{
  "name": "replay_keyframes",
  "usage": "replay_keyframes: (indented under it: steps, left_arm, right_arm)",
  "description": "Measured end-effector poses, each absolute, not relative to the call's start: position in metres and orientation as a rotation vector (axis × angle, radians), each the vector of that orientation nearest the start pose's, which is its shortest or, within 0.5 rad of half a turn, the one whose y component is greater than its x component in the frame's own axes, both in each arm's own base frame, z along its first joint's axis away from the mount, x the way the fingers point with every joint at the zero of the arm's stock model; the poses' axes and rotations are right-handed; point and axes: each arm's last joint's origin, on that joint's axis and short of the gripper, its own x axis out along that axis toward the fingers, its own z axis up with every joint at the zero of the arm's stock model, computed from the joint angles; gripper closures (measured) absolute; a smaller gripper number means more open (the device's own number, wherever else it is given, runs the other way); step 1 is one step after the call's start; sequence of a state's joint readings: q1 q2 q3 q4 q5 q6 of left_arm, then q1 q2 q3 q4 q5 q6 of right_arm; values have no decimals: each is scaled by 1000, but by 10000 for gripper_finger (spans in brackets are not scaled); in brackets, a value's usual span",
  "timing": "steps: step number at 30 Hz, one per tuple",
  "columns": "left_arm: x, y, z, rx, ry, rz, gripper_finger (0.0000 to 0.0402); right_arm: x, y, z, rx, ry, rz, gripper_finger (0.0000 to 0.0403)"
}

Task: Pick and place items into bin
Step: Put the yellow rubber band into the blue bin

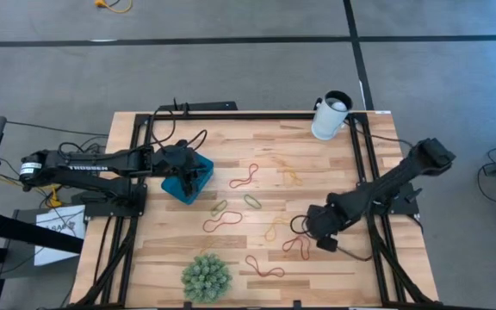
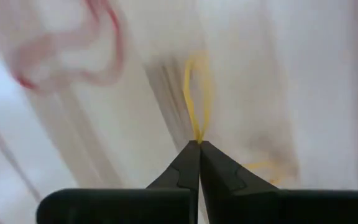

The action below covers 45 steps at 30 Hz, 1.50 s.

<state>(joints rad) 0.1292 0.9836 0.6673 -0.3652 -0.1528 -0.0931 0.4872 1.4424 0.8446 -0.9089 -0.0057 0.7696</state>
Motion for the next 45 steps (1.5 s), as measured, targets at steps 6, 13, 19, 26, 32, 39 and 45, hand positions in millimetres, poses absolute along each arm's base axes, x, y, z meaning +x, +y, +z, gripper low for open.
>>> replay_keyframes:
  steps: [6,13,19,26,32,39,45]
  left_arm:
    - [201,33,248,-72,605,375,326]
    - [197,41,253,-74,517,724,326]
    - [182,47,262,-33,412,1073,326]
    - [163,48,271,11,324,1312,326]
    - [141,46,262,-27,371,1389,326]
    - [118,42,244,-99,513,1443,327]
    - [114,41,241,-158,551,1434,327]
  right_arm:
    - [227,87,213,124,1069,-210,402]
    - [306,47,234,-9,483,-114,402]
    - [373,13,235,-46,194,-3,403]
    - [459,-7,218,-60,164,18,403]
    - [506,-27,201,-79,167,-18,403]
    - [538,-40,170,-70,174,-40,403]
    - [548,-53,141,-11,276,-54,403]
